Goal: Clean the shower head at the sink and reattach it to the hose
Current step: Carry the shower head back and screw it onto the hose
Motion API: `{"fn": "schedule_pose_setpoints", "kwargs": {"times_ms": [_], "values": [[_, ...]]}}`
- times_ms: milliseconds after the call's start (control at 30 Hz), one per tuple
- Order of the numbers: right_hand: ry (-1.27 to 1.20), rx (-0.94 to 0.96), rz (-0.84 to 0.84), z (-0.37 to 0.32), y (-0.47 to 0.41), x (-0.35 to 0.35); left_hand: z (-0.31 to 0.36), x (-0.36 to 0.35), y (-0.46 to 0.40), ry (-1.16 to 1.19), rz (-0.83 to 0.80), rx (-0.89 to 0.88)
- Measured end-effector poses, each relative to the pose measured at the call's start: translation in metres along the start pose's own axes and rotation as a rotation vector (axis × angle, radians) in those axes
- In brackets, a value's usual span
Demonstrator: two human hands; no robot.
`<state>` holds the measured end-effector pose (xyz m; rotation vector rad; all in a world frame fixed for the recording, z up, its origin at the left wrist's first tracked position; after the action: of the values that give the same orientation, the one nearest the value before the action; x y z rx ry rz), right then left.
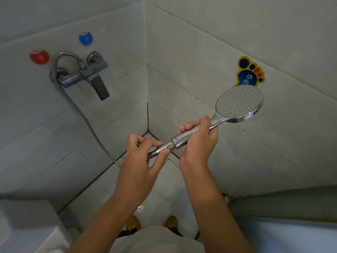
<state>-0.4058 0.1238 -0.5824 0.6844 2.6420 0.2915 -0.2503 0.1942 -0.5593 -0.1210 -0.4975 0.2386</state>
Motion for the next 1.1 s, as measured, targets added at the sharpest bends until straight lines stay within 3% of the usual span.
{"fn": "schedule_pose_setpoints", "kwargs": {"times_ms": [1100], "values": [[0.004, 0.005, -0.007, -0.0033, 0.0070, 0.0044, -0.0006, -0.0084, 0.0084, -0.013, -0.074, 0.042]]}}
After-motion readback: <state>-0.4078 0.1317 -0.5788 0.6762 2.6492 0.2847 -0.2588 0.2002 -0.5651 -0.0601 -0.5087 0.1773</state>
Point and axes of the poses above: each hand's wrist, its own y-axis away from the middle knuckle, its own x-axis out of the back of the hand, z = x × y, the point moved 8 cm from there along -y, towards the middle knuckle, and after that the axes turned 6 degrees about y, right-handed, at the moved point
